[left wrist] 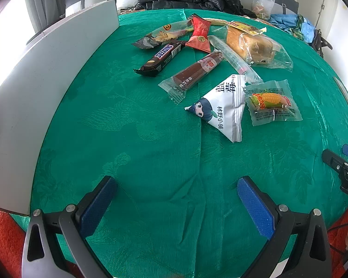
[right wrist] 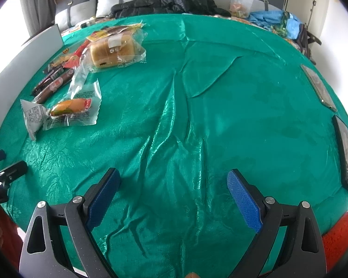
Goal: Organize snacks
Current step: 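Move the left tool toward the white triangular rice-ball packet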
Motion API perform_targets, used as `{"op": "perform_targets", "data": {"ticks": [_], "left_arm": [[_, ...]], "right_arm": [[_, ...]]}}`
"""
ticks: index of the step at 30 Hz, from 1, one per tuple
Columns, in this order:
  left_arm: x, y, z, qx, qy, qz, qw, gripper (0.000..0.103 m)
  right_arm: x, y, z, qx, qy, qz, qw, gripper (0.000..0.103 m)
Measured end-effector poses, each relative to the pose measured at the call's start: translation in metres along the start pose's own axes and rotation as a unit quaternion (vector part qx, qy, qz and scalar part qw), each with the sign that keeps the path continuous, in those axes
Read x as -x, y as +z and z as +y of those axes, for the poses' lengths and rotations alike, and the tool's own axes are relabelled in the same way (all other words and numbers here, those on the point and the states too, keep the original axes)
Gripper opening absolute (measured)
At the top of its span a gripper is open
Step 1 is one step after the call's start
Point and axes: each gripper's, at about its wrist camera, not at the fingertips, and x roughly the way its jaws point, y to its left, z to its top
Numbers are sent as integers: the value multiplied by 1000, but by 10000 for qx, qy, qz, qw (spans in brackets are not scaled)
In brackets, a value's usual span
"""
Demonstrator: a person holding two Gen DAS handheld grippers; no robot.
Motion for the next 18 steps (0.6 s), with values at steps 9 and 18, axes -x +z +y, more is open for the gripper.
{"op": "perform_targets", "data": {"ticks": [9, 18], "left_arm": [[1, -2, 1, -63, -30, -45, 10000, 103], [15, 7, 6, 142, -552, -56, 9984, 103]], "right_arm": [[-1, 1, 1, -39, 3, -32, 10000, 97], [-1, 0, 4, -173, -94, -143, 9997, 97]]}}
